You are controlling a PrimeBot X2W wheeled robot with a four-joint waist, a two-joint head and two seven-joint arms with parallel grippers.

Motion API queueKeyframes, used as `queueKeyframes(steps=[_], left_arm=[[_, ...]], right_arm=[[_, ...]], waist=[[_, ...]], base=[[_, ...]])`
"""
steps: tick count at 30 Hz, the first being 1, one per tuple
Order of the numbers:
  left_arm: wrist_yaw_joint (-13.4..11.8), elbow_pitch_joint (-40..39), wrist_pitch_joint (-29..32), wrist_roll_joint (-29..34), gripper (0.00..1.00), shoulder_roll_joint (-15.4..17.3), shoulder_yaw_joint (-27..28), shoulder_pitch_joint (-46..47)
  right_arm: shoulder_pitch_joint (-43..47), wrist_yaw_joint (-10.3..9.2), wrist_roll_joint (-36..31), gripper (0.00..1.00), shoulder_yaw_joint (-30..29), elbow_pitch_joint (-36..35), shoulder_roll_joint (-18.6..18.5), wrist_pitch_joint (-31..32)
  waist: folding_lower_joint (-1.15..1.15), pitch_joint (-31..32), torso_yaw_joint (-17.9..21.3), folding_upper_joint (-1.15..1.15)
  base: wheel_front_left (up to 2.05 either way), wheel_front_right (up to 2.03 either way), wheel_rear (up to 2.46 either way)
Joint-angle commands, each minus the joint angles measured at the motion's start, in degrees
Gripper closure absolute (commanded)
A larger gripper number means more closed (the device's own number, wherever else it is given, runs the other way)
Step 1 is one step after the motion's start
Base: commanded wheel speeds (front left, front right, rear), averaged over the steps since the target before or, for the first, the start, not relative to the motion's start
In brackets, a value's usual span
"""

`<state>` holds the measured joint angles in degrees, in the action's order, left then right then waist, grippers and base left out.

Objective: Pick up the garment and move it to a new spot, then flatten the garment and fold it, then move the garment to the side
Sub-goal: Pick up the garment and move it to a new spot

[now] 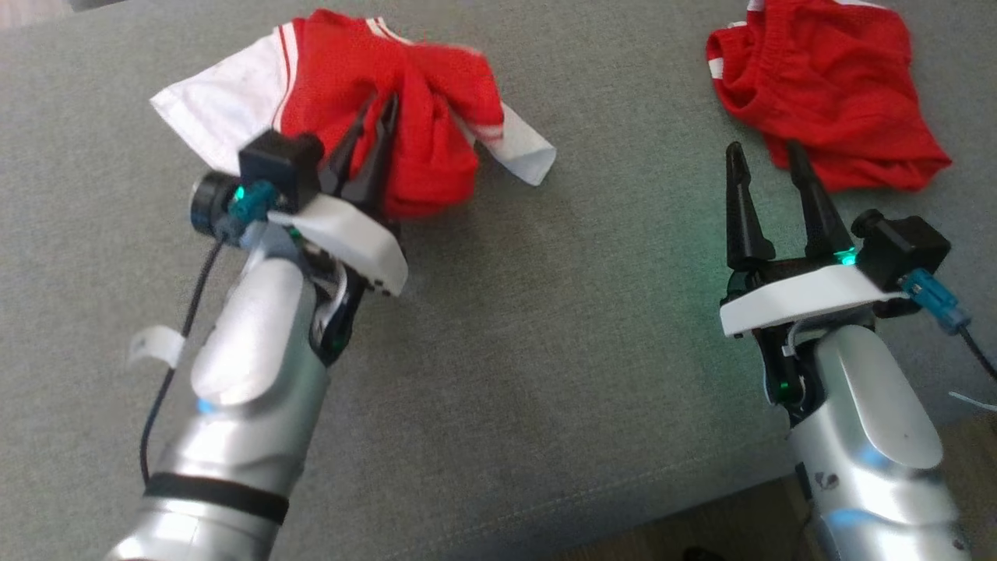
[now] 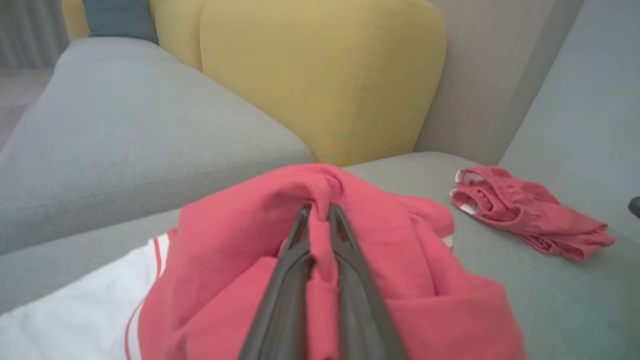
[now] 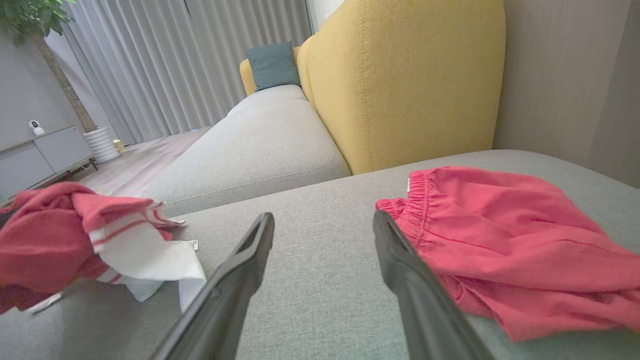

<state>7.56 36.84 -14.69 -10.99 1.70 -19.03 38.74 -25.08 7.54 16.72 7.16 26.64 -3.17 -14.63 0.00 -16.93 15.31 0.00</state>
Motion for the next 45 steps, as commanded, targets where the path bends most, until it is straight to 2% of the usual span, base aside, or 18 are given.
queueKeyframes(steps=[1,2,4,5,10,16,26,37,45], left_arm=[[-0.1,-1.4,-0.3,-0.2,1.0,1.3,1.3,0.4],[-0.2,-1.1,-0.3,-0.2,0.96,1.2,1.4,-0.3],[-1.0,-0.8,-0.3,-0.1,0.05,1.2,2.0,-1.9],[-1.5,-0.7,-0.3,-0.1,0.0,1.2,2.5,-2.9],[-3.9,-2.2,-0.3,-0.3,0.0,1.4,6.6,-8.1],[-7.5,-8.1,-0.3,0.0,0.0,1.4,13.4,-15.4],[-9.5,-17.3,-0.3,2.1,0.0,1.2,18.3,-26.1],[-12.9,-20.9,-0.3,3.0,0.0,1.2,19.6,-34.1],[-13.9,-22.5,-0.3,3.6,0.0,1.2,17.9,-36.5]], right_arm=[[0.4,-0.05,0.2,0.0,1.0,-2.1,0.3,-0.4],[0.5,-0.05,0.1,0.0,0.8,-2.1,0.3,-0.4],[0.8,-0.05,0.0,0.0,0.5,-2.1,0.3,-0.4],[0.9,-0.05,0.0,0.0,0.6,-2.0,0.3,-0.4],[1.0,-0.05,-0.2,0.0,1.0,-1.6,0.3,-0.4],[1.6,-0.05,-0.8,0.0,-0.2,-0.6,0.3,-0.4],[4.2,-0.05,-1.8,0.0,-0.5,1.6,0.3,-0.4],[7.4,-0.05,-1.6,0.0,-0.4,4.3,0.3,-0.4],[8.2,-0.05,-3.1,0.0,-0.6,5.7,0.3,-0.4]], waist=[[0.0,-0.2,0.0,0.0],[0.0,-0.2,-0.1,0.0],[0.0,0.0,-0.9,0.0],[0.0,0.2,-1.3,0.0],[0.0,1.4,-3.9,0.0],[0.0,3.8,-6.7,0.0],[0.0,8.5,-10.1,0.0],[0.0,12.9,-10.6,0.0],[0.0,13.4,-12.2,0.0]], base=[[0.0,0.0,0.0],[0.0,0.0,0.0],[0.0,0.0,0.0],[0.0,0.0,0.0],[0.0,0.0,0.0],[0.0,0.0,0.0],[0.0,0.0,0.0],[0.0,0.0,0.0],[0.0,0.0,0.0]])
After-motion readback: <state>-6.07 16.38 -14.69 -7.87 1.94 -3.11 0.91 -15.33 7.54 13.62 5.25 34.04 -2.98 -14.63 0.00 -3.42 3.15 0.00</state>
